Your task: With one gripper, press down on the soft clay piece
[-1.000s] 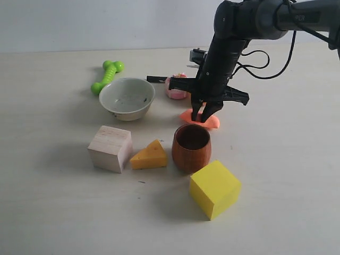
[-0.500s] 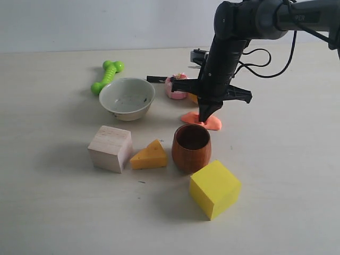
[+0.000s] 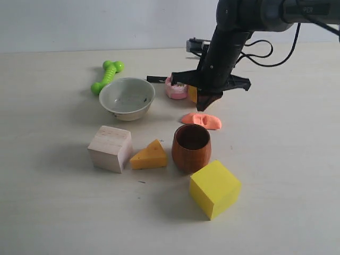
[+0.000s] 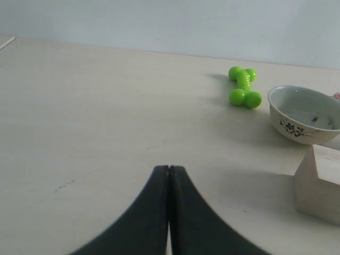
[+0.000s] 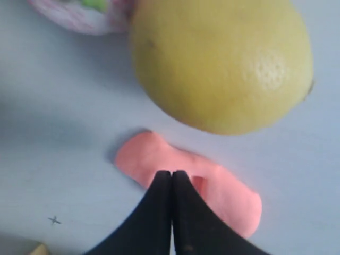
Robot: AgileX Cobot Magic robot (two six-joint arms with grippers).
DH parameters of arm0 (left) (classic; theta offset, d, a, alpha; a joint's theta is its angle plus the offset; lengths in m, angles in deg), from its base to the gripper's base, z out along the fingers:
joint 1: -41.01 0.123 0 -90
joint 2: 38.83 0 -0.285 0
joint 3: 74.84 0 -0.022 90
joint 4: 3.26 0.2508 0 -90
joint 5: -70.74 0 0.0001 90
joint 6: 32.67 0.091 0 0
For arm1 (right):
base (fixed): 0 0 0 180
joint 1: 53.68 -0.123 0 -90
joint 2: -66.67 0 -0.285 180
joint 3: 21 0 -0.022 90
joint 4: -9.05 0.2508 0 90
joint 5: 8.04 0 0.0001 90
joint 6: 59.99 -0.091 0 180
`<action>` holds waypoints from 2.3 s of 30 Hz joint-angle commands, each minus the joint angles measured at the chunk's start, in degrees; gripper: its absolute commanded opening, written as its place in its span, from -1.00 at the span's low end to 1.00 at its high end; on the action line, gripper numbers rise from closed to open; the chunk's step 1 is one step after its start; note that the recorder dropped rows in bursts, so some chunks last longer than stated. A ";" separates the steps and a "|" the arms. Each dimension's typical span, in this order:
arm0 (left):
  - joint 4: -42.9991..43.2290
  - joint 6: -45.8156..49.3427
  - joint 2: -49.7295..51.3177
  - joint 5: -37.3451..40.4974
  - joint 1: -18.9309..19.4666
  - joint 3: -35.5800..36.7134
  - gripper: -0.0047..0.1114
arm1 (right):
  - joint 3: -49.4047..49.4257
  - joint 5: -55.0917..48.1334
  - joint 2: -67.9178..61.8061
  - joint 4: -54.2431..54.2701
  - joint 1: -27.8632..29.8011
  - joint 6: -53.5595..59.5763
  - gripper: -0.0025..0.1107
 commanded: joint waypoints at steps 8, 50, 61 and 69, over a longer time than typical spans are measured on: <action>-0.21 -0.12 -0.32 -0.43 -0.43 -0.13 -0.92 | 18.31 24.55 24.10 1.95 0.11 13.20 -0.96; -0.21 -0.12 -0.32 -0.43 -0.43 -0.13 -0.92 | 42.36 30.93 60.20 -0.18 0.11 18.04 -0.96; -0.21 -0.12 -0.32 -0.43 -0.43 -0.13 -0.92 | 45.02 31.03 71.83 -1.32 9.76 17.60 -0.96; -0.21 -0.12 -0.32 -0.43 -0.43 -0.13 -0.92 | 57.41 31.26 85.87 -1.45 20.80 17.72 -0.96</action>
